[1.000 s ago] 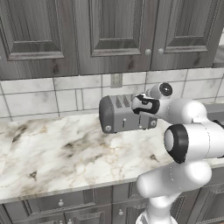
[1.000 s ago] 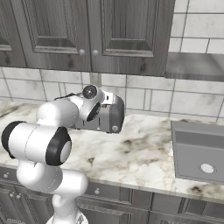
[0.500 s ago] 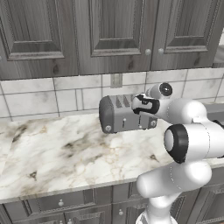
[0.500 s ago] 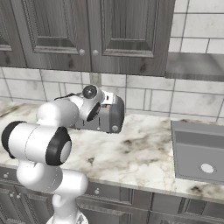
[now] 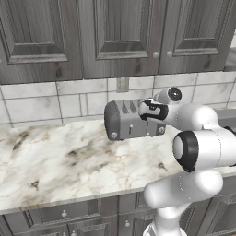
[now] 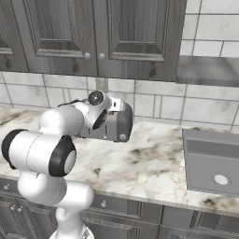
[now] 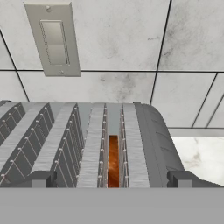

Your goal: Start the toaster. Once the lever pops up, take the bread to the plate on the dining counter.

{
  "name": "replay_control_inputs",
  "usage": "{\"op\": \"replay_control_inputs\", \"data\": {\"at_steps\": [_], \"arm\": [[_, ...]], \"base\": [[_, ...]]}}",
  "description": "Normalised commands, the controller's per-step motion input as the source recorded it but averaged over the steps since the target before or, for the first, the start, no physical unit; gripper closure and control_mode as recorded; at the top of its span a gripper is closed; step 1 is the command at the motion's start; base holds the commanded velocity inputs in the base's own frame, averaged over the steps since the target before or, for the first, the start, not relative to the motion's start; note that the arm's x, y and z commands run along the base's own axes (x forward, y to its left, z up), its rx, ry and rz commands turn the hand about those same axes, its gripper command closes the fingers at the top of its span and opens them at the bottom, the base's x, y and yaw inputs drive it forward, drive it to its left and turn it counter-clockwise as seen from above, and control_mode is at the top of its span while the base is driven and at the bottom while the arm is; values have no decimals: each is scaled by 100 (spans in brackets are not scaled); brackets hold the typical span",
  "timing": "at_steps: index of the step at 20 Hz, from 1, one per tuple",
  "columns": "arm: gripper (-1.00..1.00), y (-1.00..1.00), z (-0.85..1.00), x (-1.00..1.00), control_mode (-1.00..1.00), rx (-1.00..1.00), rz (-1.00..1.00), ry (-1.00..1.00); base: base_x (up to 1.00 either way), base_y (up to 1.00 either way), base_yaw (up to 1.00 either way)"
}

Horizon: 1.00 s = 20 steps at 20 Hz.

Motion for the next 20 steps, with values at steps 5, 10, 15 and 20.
{"op": "replay_control_inputs", "data": {"at_steps": [5,10,15,20], "arm": [[-100,0,0,0,-100,0,0,0],[-100,0,0,0,-100,0,0,0],[-100,0,0,0,-100,0,0,0],[-100,0,0,0,-100,0,0,0]], "base": [[0,0,0],[0,0,0],[0,0,0],[0,0,0]]}}
